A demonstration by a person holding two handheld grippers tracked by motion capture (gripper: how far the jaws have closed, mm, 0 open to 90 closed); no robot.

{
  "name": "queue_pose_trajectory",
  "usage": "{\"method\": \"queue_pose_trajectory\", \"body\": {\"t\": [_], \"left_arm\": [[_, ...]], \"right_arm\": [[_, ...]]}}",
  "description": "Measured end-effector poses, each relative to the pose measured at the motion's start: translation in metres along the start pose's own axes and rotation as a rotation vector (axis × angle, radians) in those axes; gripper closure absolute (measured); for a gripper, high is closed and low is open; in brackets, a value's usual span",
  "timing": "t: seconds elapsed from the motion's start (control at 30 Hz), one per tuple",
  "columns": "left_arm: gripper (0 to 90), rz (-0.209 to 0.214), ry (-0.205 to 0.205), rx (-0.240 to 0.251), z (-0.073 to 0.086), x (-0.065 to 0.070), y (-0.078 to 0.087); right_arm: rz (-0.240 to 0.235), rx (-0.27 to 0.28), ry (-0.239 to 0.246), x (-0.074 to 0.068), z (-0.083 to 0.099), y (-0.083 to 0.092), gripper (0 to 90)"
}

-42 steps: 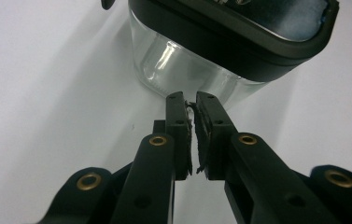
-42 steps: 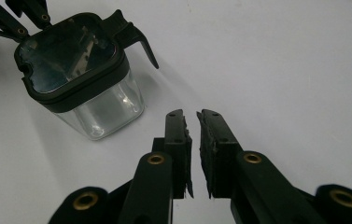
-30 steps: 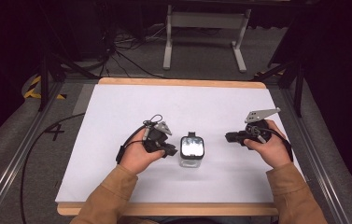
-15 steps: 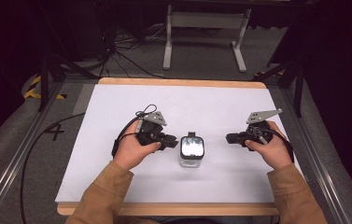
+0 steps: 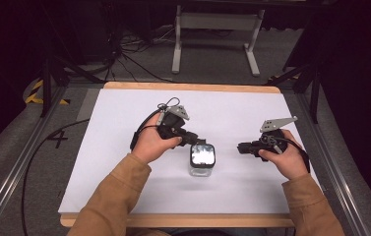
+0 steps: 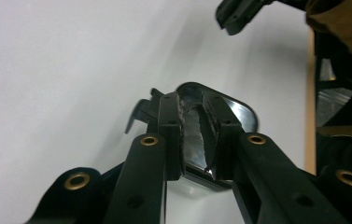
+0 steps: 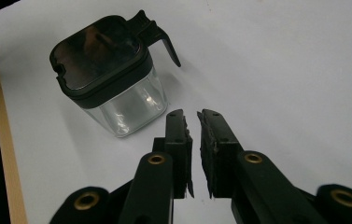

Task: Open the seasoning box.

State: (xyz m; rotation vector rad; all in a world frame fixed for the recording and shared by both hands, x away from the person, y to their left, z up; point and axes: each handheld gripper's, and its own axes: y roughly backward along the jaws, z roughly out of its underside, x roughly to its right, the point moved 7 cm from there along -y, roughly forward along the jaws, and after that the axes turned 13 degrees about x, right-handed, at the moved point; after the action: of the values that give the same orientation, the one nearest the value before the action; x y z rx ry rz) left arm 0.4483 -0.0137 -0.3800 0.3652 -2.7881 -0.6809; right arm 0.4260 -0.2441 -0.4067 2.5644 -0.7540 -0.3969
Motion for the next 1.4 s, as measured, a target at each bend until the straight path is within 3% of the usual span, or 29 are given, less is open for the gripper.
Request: {"method": "queue_pose_trajectory", "body": {"t": [0.3,0.53,1.4], "left_arm": [[81.4,0.0,0.002,-0.022,-0.002,-0.017,-0.023],[84.9,0.005,-0.006,-0.039,0.001,-0.019,-0.032],[90.0,0.01,0.034,-0.06,0.002,-0.022,-0.038]], "right_arm": [[-0.025,0.006,-0.008,-0.002,-0.001,-0.001,80.8],[-0.03,-0.001,-0.009,-0.002,0.0,-0.005,80.2],[-0.061,0.004,0.007,-0.011,-0.003,-0.008,80.0]]}}
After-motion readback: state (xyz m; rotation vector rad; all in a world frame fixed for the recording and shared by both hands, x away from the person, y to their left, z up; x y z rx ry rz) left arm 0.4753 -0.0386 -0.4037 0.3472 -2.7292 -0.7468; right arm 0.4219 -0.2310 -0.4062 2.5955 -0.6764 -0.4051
